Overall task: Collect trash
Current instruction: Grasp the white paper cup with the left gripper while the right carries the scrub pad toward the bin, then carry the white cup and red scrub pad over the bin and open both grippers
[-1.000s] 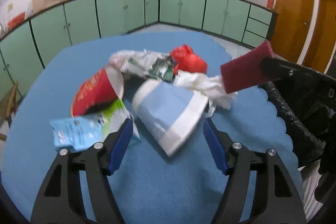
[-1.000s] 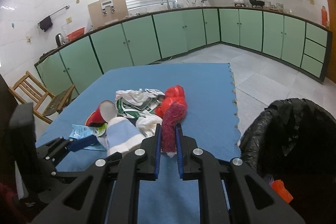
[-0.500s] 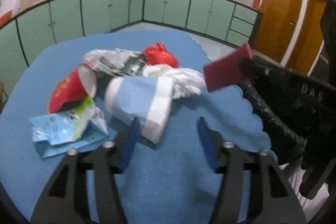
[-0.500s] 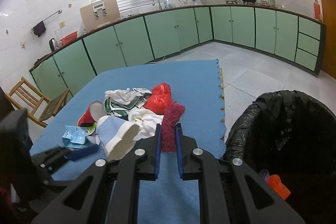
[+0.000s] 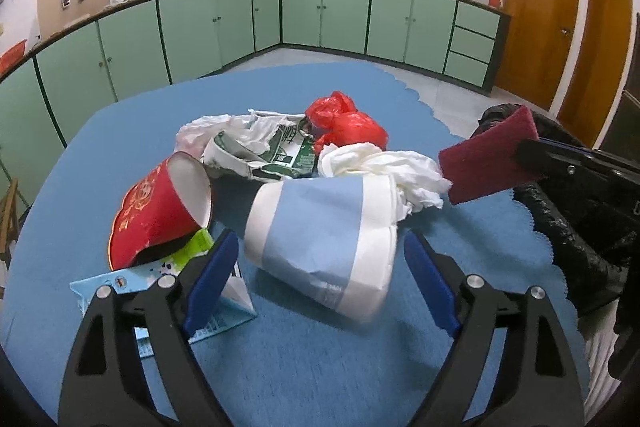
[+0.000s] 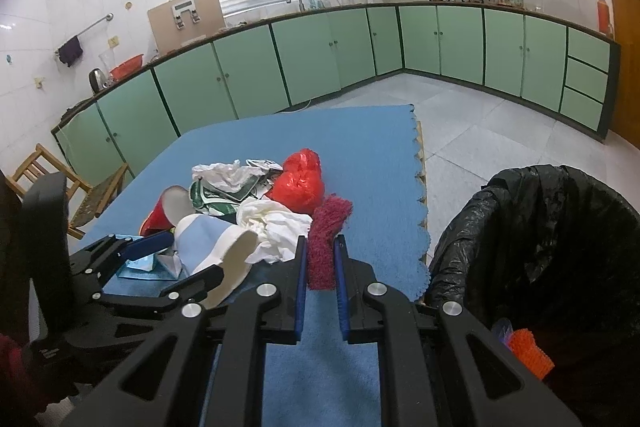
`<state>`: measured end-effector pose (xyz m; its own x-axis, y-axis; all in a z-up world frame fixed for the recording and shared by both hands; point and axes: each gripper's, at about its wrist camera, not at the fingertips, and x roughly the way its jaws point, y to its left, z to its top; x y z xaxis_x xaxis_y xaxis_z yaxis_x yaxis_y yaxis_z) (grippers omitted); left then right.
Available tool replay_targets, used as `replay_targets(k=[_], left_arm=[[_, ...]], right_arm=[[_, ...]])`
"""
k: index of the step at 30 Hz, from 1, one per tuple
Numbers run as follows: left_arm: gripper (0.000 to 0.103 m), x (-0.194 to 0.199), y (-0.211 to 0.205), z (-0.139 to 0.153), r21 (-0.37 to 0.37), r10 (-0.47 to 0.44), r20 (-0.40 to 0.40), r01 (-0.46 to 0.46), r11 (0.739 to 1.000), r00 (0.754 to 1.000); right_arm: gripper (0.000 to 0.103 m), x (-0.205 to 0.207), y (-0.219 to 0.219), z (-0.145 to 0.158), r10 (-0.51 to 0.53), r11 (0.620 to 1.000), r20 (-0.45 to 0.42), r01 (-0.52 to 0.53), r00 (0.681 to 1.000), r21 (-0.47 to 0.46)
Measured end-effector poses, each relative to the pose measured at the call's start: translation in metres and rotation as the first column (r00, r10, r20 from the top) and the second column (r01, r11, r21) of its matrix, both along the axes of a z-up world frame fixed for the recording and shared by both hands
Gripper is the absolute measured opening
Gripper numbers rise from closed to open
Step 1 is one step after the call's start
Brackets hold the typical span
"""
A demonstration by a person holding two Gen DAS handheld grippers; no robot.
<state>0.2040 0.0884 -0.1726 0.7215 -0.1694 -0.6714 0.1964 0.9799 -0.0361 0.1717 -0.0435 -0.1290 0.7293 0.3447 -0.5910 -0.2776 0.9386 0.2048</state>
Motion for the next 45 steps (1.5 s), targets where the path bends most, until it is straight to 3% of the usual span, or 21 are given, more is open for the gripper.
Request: replay_targets(k=[4, 8, 13, 29, 45], left_arm=[[0.083, 0.01, -0.001, -0.006, -0.013, 0.001, -0.039, -0.001, 1.0, 0.999], [0.076, 0.012, -0.003, -0.008, -0.012, -0.007, -0.046, 0.006, 1.0, 0.999], [0.073, 0.0, -0.001, 0.004, -0.025, 0.016, 0.013, -0.015, 1.0, 1.0], [0.072, -0.025, -0.003, 0.05, -0.058, 0.046, 0.084, -0.041, 0.997, 0.995], [0.072, -0.027, -0.06, 0.082, -0.091, -0.042, 0.158, 0.057, 0.994, 0.987]], right_arm=[[0.013, 0.002, 0.002, -0.001, 0.001, 1.0, -0.006, -0.001, 1.0, 0.001], [0.013, 0.002, 0.003, -0.002, 0.004, 1.0, -0.01, -0.004, 1.0, 0.0], [0.013, 0.0, 0.004, 0.001, 0.004, 1.0, -0.006, -0.004, 1.0, -0.004], [0.013, -0.018, -0.006, 0.031, 0.002, 1.0, 0.053, -0.002, 0.999, -0.002], [0.013, -0.046, -0.067, 0.064, -0.121, 0.992, 0.102, 0.123, 0.987, -0.012]])
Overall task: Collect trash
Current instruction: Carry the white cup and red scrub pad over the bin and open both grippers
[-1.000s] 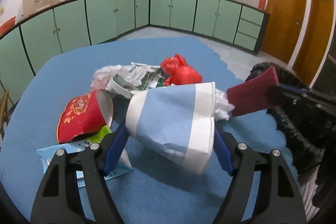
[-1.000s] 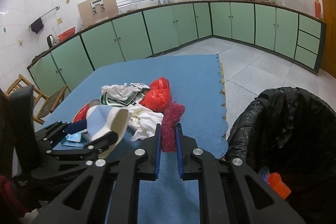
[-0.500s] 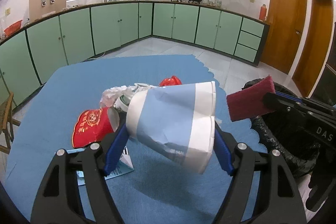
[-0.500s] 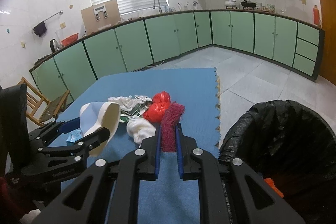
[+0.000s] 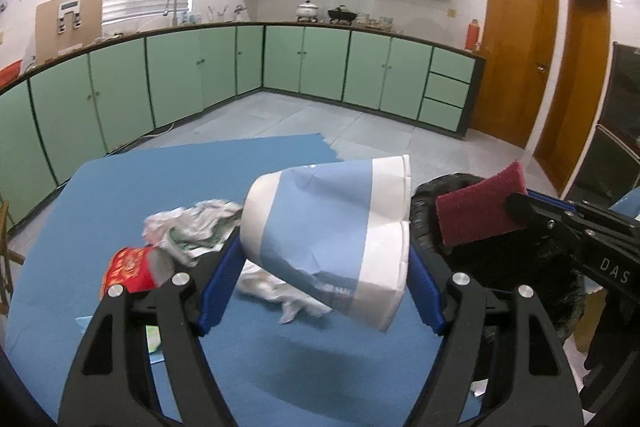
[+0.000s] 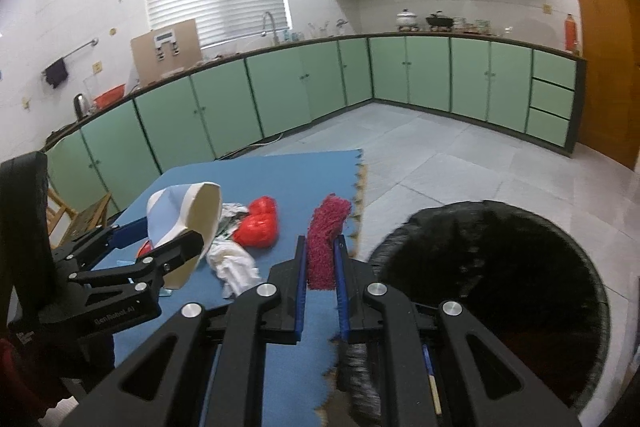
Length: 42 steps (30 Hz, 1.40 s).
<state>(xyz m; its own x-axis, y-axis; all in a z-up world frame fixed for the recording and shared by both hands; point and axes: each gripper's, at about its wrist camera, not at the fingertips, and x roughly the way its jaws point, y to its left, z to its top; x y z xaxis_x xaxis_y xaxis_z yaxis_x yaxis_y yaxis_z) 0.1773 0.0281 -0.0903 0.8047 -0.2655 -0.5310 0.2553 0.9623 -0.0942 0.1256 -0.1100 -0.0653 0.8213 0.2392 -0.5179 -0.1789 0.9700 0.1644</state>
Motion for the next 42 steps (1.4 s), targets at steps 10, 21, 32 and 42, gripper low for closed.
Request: replay_targets(k=[10, 21, 32, 42], left_arm=[[0.072, 0.003, -0.077, 0.0, -0.03, -0.141, 0.006, 0.142, 0.989, 0.99], [0.072, 0.01, -0.157, -0.025, -0.03, -0.256, -0.023, 0.256, 0.966, 0.966], [0.074, 0.029, -0.194, -0.055, -0.033, -0.29, -0.101, 0.288, 0.957, 0.952], [0.081, 0.036, -0.19, -0.065, -0.06, -0.305, -0.149, 0.3, 0.952, 0.94]], right_arm=[[0.013, -0.019, -0.072, 0.005, -0.145, 0.989, -0.002, 0.145, 0.989, -0.017], [0.013, -0.024, -0.143, -0.016, -0.264, 0.964, -0.068, 0.263, 0.962, -0.029], [0.015, -0.016, -0.175, -0.045, -0.297, 0.955, -0.12, 0.297, 0.947, -0.016], [0.047, -0.014, -0.184, -0.055, -0.344, 0.938, -0.13, 0.347, 0.93, -0.005]])
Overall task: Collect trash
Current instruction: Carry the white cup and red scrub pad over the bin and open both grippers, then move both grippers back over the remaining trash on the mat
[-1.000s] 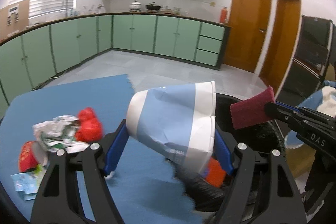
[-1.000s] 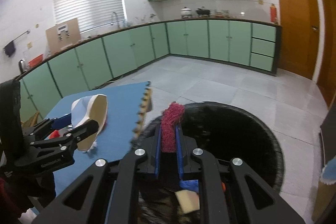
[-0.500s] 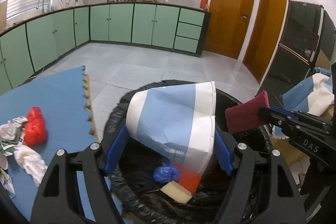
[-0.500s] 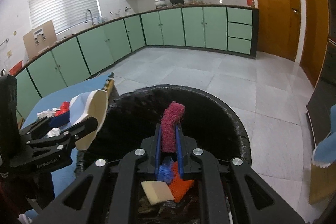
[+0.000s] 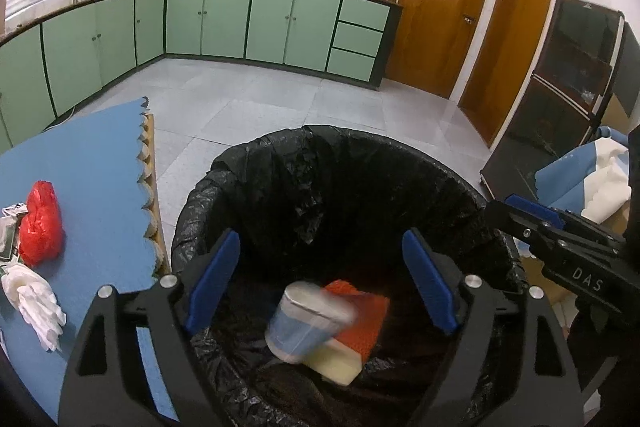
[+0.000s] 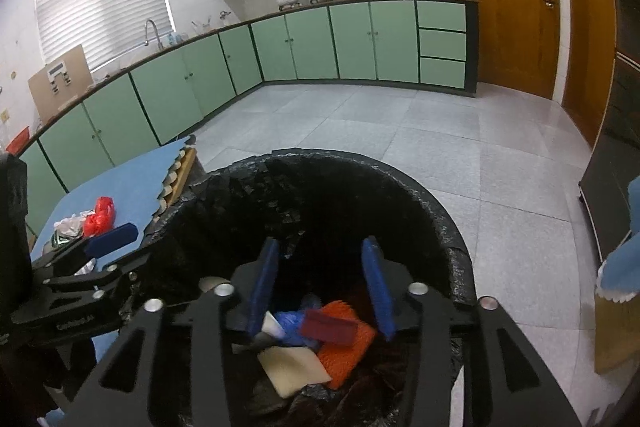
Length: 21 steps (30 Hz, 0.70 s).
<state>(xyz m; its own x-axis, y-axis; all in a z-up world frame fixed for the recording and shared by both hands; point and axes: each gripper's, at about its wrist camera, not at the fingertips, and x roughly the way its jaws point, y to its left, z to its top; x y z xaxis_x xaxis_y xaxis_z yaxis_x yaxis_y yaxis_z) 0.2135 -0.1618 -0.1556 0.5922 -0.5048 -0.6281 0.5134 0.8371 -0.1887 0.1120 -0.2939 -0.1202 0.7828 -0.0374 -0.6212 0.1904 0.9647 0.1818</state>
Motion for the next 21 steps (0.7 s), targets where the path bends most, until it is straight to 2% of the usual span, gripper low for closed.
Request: replay_targets(k=[4, 7, 11, 15, 21], left_arm=[[0.081, -0.001, 0.009, 0.004, -0.006, 0.01, 0.003, -0.01, 1.0, 1.0], [0.081, -0.005, 0.022, 0.011, -0.014, 0.036, 0.021, -0.036, 0.999, 0.999], [0.085, -0.013, 0.048, 0.023, -0.012, 0.086, 0.073, -0.085, 0.996, 0.994], [0.086, -0.021, 0.084, 0.038, 0.004, 0.153, 0.132, -0.155, 0.988, 0.979], [0.089, -0.029, 0.149, 0.057, 0.016, 0.289, 0.181, -0.296, 0.955, 0.94]], right_arm=[[0.063, -0.004, 0.004, 0.003, -0.01, 1.0, 0.005, 0.01, 1.0, -0.007], [0.069, -0.004, 0.011, 0.01, -0.007, 1.0, 0.019, 0.007, 1.0, -0.013], [0.091, -0.006, 0.026, 0.018, -0.015, 1.0, 0.041, 0.016, 0.999, -0.012], [0.094, -0.002, 0.046, 0.026, 0.0, 1.0, 0.061, 0.0, 0.998, 0.001], [0.095, 0.011, 0.088, 0.034, 0.071, 0.997, 0.087, -0.071, 0.994, -0.002]])
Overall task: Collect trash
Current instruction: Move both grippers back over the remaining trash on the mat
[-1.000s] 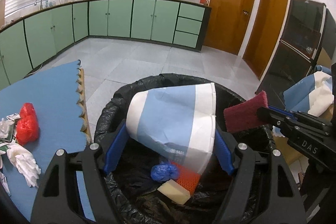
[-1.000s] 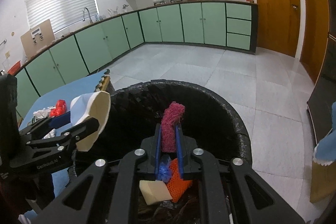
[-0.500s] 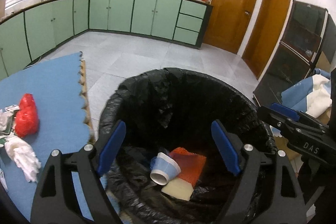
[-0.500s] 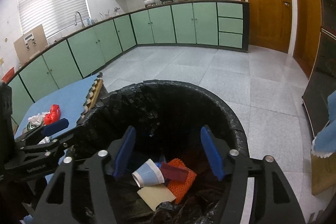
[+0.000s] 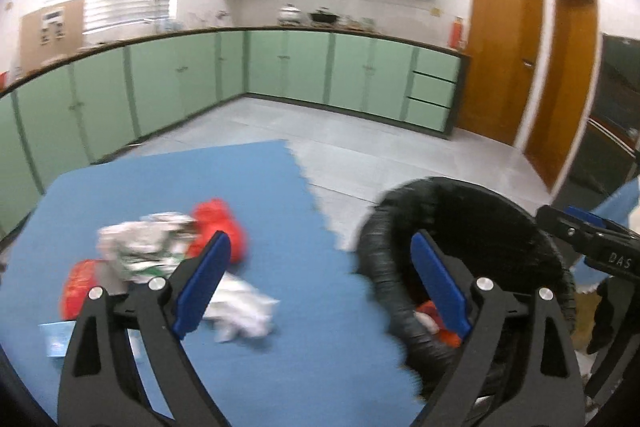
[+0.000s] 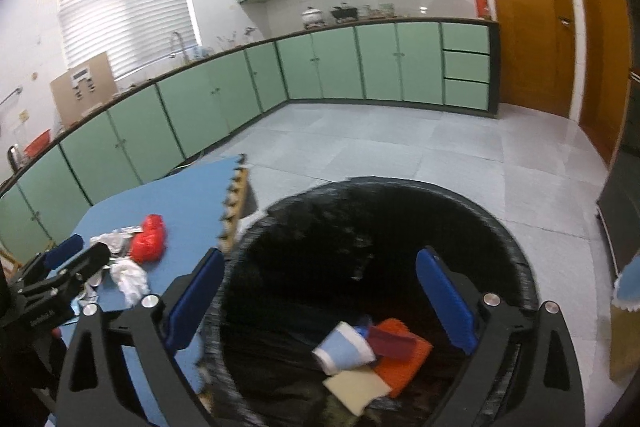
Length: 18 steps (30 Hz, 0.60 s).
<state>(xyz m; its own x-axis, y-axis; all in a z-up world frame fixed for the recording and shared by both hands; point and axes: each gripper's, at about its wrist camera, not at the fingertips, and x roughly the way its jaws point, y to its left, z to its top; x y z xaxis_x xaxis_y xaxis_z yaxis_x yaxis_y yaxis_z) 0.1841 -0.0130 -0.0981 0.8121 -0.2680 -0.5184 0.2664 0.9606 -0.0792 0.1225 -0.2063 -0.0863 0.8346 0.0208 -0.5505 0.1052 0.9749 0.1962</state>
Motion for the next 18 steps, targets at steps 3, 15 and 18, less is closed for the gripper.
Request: replay_targets(k=[3, 15, 18], left_arm=[[0.089, -0.005, 0.033, 0.004, 0.023, 0.068, 0.013, -0.068, 0.997, 0.998], [0.089, -0.028, 0.142, -0.014, 0.117, 0.284, -0.004, -0.282, 0.952, 0.959], [0.089, -0.029, 0.162, -0.02, 0.129, 0.332, -0.012, -0.328, 0.936, 0.943]], right_arm=[[0.095, 0.007, 0.029, 0.001, 0.053, 0.999, 0.012, -0.053, 0.999, -0.008], [0.095, 0.036, 0.147, -0.018, 0.275, 0.961, 0.014, -0.275, 0.961, -0.02], [0.094, 0.043, 0.173, -0.024, 0.321, 0.946, 0.005, -0.32, 0.947, -0.043]])
